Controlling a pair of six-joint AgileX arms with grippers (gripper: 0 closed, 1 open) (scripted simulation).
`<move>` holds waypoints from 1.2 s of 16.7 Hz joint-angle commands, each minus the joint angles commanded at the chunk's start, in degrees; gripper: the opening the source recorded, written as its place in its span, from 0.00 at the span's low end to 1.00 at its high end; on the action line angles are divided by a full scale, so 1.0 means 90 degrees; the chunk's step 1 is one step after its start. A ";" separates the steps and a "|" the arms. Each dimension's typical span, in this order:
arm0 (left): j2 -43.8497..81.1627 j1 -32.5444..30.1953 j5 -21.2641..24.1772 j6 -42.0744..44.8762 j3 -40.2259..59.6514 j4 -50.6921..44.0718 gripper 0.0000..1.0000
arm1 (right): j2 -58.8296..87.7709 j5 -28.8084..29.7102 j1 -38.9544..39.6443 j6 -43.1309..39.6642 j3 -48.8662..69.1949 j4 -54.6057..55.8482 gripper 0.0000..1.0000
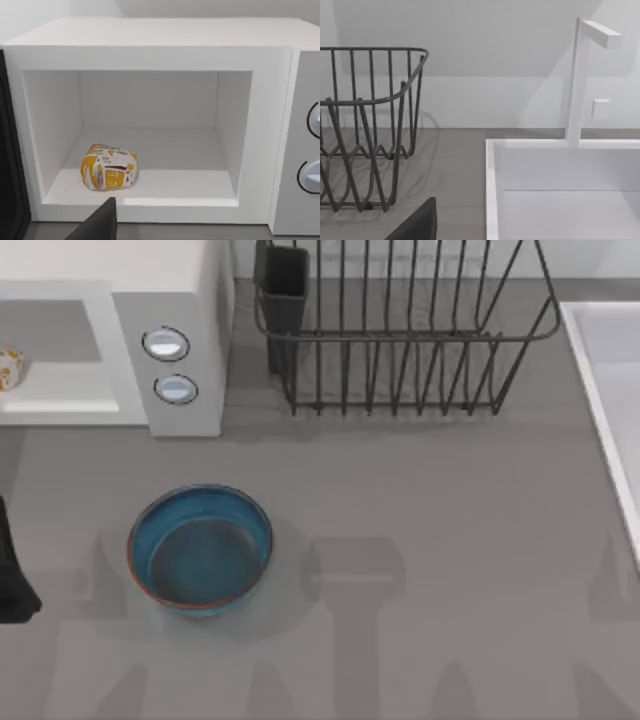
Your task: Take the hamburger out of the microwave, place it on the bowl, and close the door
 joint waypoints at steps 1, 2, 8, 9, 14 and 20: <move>0.0000 0.0000 0.0000 0.0000 0.0000 0.0000 1.00 | 0.0000 0.0000 0.0000 0.0000 0.0000 0.0000 1.00; 0.0000 0.0000 0.0000 0.0000 0.0000 0.0000 1.00 | 0.0000 0.0000 0.0000 0.0000 0.0000 0.0000 1.00; 0.0061 0.0005 0.0007 0.0002 0.0026 0.0028 1.00 | 0.0000 0.0000 0.0000 0.0000 0.0000 0.0000 1.00; 0.0186 0.0017 0.0021 0.0006 0.0079 0.0086 1.00 | 0.0000 0.0000 0.0000 0.0000 0.0000 0.0000 1.00; 0.1766 0.0163 0.0195 0.0067 0.0743 0.0791 1.00 | 0.0000 0.0000 0.0000 0.0000 0.0000 0.0000 1.00; 0.5207 0.0488 0.0563 0.0207 0.2164 0.2296 1.00 | 0.0000 0.0000 0.0000 0.0000 0.0000 0.0000 1.00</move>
